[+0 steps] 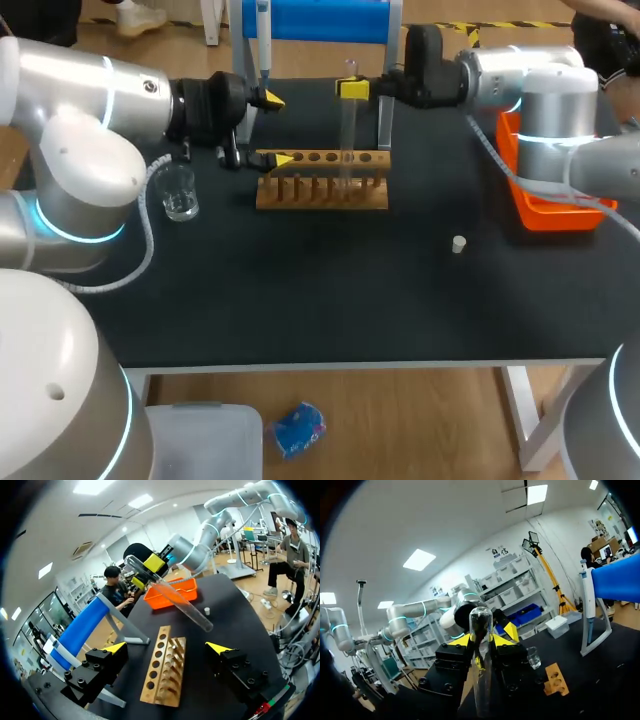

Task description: Invert the test tube, pick up the pipette, mount the tip to pipette, aspirate from beaker and dispense into the tube, eject the tip, return the pipette, and cap with the stopper.

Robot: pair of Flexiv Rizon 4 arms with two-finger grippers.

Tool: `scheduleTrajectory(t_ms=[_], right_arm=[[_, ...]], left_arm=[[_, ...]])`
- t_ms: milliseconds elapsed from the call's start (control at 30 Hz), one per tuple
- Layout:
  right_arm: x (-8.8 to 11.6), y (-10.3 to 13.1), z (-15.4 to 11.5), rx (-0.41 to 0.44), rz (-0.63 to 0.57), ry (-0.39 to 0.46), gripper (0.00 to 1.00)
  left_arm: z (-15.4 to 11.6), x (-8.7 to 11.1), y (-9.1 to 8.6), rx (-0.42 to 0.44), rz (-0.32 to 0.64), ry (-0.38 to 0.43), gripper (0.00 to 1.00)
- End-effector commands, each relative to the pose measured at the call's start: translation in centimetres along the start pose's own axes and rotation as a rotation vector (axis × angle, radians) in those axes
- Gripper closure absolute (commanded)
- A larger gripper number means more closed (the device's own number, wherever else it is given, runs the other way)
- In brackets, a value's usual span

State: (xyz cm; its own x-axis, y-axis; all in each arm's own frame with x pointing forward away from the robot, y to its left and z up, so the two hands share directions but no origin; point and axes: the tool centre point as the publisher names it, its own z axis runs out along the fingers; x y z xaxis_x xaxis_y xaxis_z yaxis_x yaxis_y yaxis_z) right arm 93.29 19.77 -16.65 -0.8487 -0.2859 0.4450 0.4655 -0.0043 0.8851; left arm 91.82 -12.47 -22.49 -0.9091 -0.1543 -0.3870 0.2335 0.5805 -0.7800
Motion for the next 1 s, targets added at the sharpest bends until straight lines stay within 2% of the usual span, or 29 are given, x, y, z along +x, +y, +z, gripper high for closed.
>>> scheduleTrajectory(t_ms=[33, 67, 100, 167, 200, 233, 300, 333, 367, 833, 867, 900, 933, 967, 1000], right_arm=[[-0.4, 0.0, 0.0, 0.003, 0.001, 0.008, 1.0], [-0.4, 0.0, 0.0, 0.003, 0.001, 0.008, 1.0], [-0.3, 0.0, -0.2, -0.013, 0.052, 0.004, 1.0], [0.0, 0.0, -0.6, -0.016, 0.177, -0.028, 1.0], [0.1, -0.1, -0.8, 0.01, 0.22, -0.046, 1.0], [0.3, -0.3, -1.1, 0.0, 0.302, -0.071, 1.0], [0.8, -0.5, -1.3, -0.01, 0.445, -0.111, 1.0], [1.1, -0.8, -1.7, 0.014, 0.517, -0.157, 1.0], [1.2, -0.9, -2.0, 0.034, 0.531, -0.179, 1.0], [1.2, -0.9, -2.0, 0.034, 0.531, -0.179, 1.0], [1.0, -0.9, -2.3, 0.019, 0.583, -0.197, 1.0], [0.9, -1.0, -2.5, 0.021, 0.613, -0.209, 1.0], [0.8, -1.0, -2.8, 0.012, 0.648, -0.217, 1.0], [0.7, -1.0, -2.9, 0.004, 0.677, -0.219, 1.0], [0.7, -1.1, -3.1, -0.011, 0.729, -0.222, 1.0]], left_arm=[[-0.2, -0.1, -0.3, 0.043, 0.086, -0.069, 0.0], [-0.4, -0.2, -0.6, 0.018, 0.203, -0.147, 0.0], [-0.5, -0.1, -1.0, -0.03, 0.352, -0.212, 0.0], [-0.7, 0.4, -1.7, 0.027, 0.495, -0.304, 0.0], [-0.8, 0.7, -2.0, 0.026, 0.594, -0.336, 0.0], [-0.7, 1.0, -2.1, 0.019, 0.68, -0.357, 0.0], [-0.7, 1.5, -2.4, 0.021, 0.781, -0.422, 0.0], [-0.5, 1.6, -2.3, -0.013, 0.826, -0.445, 0.0], [-0.4, 1.6, -2.2, -0.046, 0.855, -0.463, 0.0], [-0.4, 1.6, -2.2, -0.046, 0.855, -0.463, 0.0], [-0.4, 1.6, -2.2, -0.073, 0.948, -0.487, 0.0], [-0.4, 1.7, -2.4, -0.027, 0.965, -0.534, 0.0], [-0.5, 1.7, -2.6, -0.032, 1.031, -0.588, 0.0], [-0.6, 1.8, -2.6, -0.041, 1.088, -0.603, 0.0], [-0.6, 2.1, -2.8, -0.004, 1.147, -0.627, 0.0]])
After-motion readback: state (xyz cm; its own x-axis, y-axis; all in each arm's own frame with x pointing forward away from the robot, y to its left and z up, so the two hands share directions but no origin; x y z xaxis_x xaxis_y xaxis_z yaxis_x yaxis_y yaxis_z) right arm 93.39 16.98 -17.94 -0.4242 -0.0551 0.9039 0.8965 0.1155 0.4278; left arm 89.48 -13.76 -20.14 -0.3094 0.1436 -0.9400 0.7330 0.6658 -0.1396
